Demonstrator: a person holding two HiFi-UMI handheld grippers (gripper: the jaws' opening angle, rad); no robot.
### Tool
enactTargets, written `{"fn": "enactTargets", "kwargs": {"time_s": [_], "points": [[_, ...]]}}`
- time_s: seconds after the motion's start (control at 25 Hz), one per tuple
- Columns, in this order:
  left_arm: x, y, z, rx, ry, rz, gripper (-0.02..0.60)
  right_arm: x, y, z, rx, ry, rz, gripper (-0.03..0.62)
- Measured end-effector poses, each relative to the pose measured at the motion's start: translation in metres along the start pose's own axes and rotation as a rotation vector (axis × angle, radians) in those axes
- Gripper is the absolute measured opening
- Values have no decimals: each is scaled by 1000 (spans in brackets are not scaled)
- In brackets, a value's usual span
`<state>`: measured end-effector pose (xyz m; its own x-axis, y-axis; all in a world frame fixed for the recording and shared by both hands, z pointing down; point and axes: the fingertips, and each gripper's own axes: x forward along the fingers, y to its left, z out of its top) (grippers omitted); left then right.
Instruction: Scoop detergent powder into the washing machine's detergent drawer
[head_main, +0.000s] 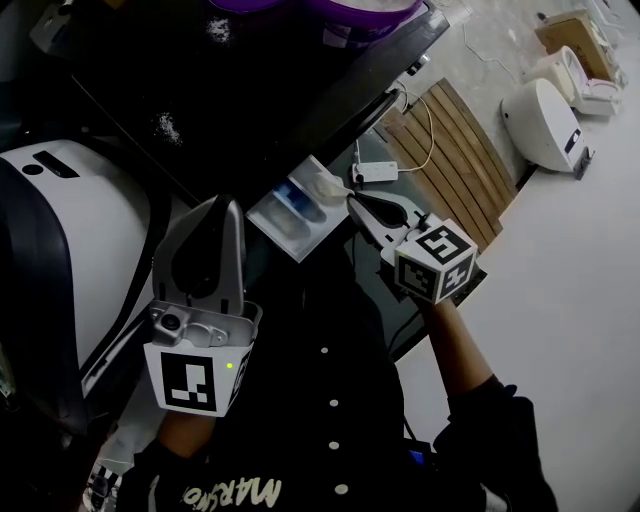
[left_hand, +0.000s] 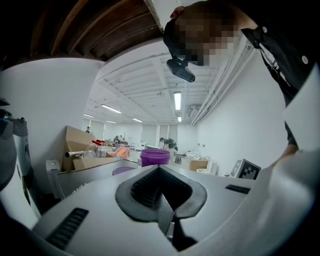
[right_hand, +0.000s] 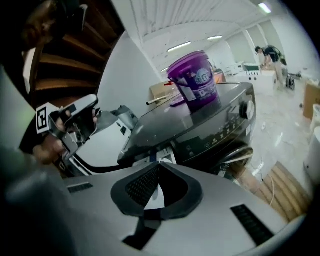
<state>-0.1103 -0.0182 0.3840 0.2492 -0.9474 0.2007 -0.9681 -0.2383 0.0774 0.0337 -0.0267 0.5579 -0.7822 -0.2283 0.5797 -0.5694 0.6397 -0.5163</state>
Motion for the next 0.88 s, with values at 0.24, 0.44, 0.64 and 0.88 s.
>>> {"fn": "enactTargets", "kwargs": {"time_s": [0.24,0.44,0.64,0.88], "points": [[-3,1,-7,-15,5,8,14,11,16,-3,-289,69,-34,30],[-6,2,-12,-23,10,13,14,12,27,-8,-532,90,-40,29],[-7,1,-14,-27,12,11,14,14,35,-19,-866,103,-73,30],[-7,0,-16,-28,17,2,14,14,39,-31,-1221,123,-112,31]]}}
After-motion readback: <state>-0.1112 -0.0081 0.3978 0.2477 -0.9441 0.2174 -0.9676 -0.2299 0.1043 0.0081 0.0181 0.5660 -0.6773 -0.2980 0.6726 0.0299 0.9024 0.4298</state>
